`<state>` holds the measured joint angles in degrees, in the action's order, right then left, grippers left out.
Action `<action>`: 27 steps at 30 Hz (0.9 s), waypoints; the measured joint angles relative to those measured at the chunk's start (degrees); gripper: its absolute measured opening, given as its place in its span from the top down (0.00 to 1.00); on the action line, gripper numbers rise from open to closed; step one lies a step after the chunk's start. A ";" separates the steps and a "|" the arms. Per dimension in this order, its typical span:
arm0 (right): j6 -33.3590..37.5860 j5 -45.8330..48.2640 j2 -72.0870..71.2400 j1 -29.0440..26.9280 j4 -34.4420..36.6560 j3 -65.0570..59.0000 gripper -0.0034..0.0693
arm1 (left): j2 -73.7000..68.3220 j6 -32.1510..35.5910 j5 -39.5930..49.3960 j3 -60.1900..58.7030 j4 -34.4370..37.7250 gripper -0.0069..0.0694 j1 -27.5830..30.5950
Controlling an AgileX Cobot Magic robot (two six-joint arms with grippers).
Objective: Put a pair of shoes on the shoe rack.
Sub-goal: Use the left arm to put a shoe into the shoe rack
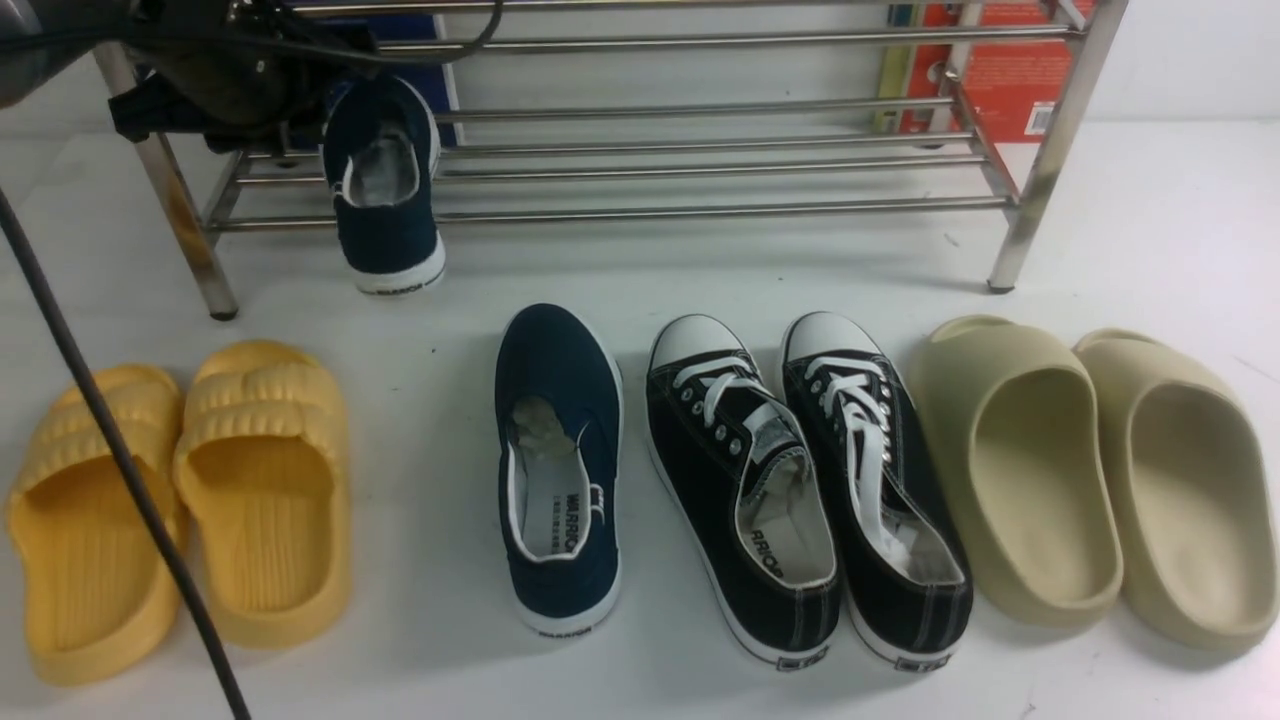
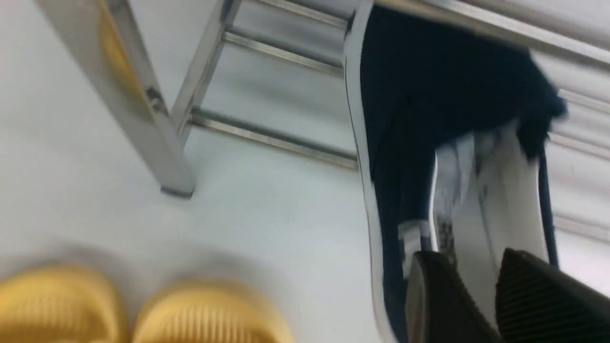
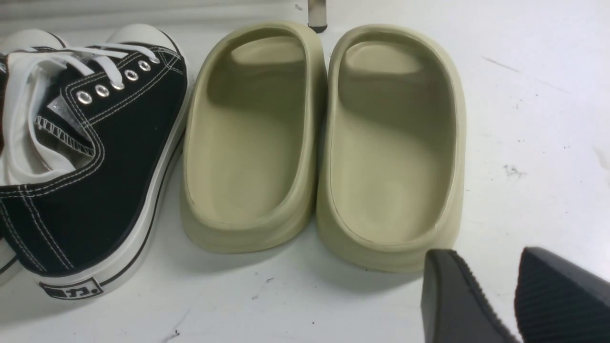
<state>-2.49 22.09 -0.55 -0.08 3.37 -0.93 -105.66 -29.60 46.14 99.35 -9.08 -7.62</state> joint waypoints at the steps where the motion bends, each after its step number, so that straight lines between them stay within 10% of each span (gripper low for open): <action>1: 0.00 0.00 0.00 0.00 0.00 0.00 0.62 | 0.83 0.74 1.34 -0.34 0.00 0.68 -0.73; 8: 0.00 0.00 0.00 0.00 0.00 0.00 0.62 | 13.99 2.05 2.12 -16.21 1.49 0.93 -9.79; 14: 0.00 0.00 0.00 0.00 0.00 0.00 0.62 | 14.62 -1.05 -12.38 -33.35 3.54 0.93 -11.57; 27: 0.00 0.00 0.00 0.00 0.00 0.00 0.62 | 2.85 -6.88 -28.23 -30.20 -1.63 0.93 -4.12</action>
<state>-2.49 22.09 -0.55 -0.08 3.37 -0.93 -102.81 -36.48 17.91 69.15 -10.71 -11.74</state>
